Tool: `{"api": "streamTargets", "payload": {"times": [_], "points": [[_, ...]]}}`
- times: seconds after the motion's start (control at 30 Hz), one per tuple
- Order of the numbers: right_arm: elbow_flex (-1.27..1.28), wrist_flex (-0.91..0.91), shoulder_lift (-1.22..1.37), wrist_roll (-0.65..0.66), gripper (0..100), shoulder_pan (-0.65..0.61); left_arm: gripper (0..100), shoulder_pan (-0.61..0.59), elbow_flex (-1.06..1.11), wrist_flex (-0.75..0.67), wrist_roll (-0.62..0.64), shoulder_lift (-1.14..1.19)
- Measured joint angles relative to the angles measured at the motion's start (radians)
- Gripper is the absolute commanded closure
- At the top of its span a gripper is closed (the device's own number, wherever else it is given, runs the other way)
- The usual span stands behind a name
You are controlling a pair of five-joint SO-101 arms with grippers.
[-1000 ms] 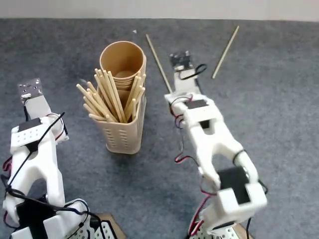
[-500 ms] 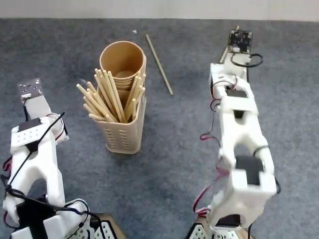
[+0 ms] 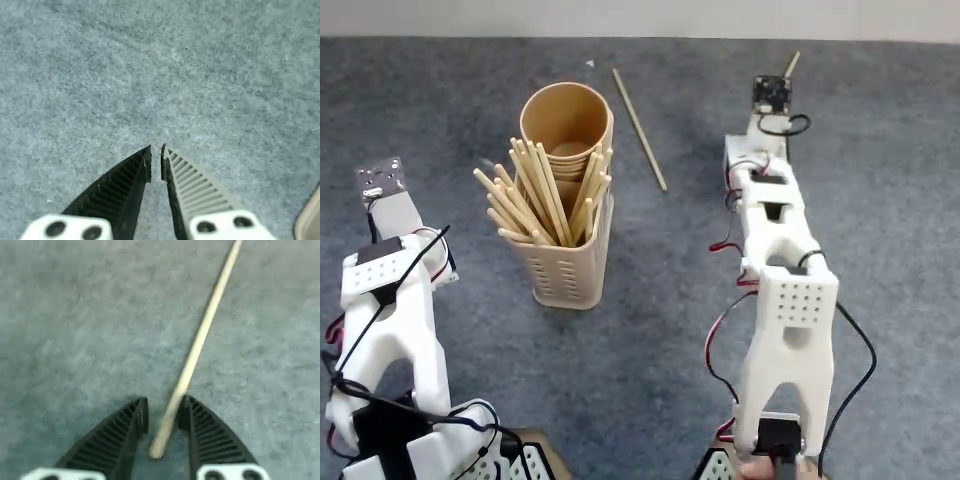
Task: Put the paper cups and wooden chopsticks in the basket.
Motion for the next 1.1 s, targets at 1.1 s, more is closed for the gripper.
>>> {"api": "streamTargets", "payload": {"times": [1.1], "points": [[-1.350,1.682,-0.402,-0.328,99.4,-0.138,93,0.000,0.000,0.000,0.000,0.000]]}}
